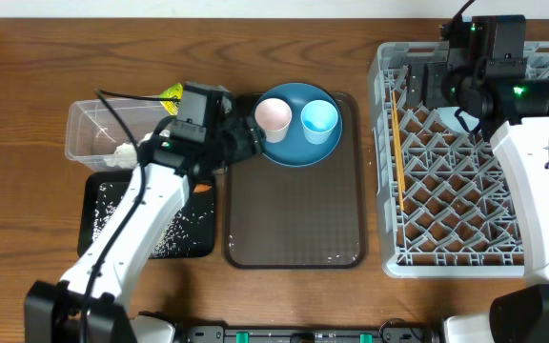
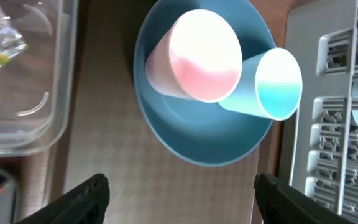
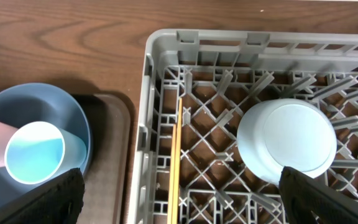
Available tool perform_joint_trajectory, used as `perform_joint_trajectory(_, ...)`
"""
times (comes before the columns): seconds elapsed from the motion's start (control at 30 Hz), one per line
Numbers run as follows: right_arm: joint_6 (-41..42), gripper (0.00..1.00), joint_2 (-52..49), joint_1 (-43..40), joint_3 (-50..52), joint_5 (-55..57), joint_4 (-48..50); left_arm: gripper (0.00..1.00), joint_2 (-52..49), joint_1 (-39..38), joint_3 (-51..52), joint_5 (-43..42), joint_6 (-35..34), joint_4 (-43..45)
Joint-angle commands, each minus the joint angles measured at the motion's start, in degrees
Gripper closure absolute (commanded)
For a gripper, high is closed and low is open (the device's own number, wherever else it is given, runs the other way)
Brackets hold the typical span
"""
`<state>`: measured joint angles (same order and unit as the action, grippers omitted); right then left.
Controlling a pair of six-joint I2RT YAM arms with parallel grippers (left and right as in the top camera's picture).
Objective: Sort waste into correct bins and load items into the dishwasher rack
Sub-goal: 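Move the left gripper to the pink cup in the blue bowl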
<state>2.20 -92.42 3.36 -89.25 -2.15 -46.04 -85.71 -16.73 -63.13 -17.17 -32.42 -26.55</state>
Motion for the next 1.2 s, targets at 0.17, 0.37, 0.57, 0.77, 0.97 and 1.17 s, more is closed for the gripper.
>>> perform_joint_trajectory(0.17,-0.1,0.01,-0.2,0.2,0.0,-0.2,-0.1,0.23,-7.1,-0.5,-0.5,1.4,-2.2,8.4)
perform_joint_trajectory(0.37,-0.1,0.01,-0.2,0.2,0.0,-0.2,-0.1,0.26,-10.4,-0.5,-0.5,1.4,-3.1,16.0)
perform_joint_trajectory(0.57,-0.1,0.01,-0.2,0.2,0.0,-0.2,-0.1,0.26,-13.3,-0.5,-7.1,2.3,-3.9,11.1)
perform_joint_trajectory(0.77,-0.1,0.01,-0.2,0.2,0.0,-0.2,-0.1,0.26,-15.1,-0.5,-21.6,10.1,-0.1,-6.3)
perform_joint_trajectory(0.97,-0.1,0.01,-0.2,0.2,0.0,-0.2,-0.1,0.40,-16.8,-0.5,-26.1,10.6,1.2,-11.0)
perform_joint_trajectory(1.17,-0.1,0.01,-0.2,0.2,0.0,-0.2,-0.1,0.41,-22.3,-1.5,-26.1,10.8,1.4,-10.7)
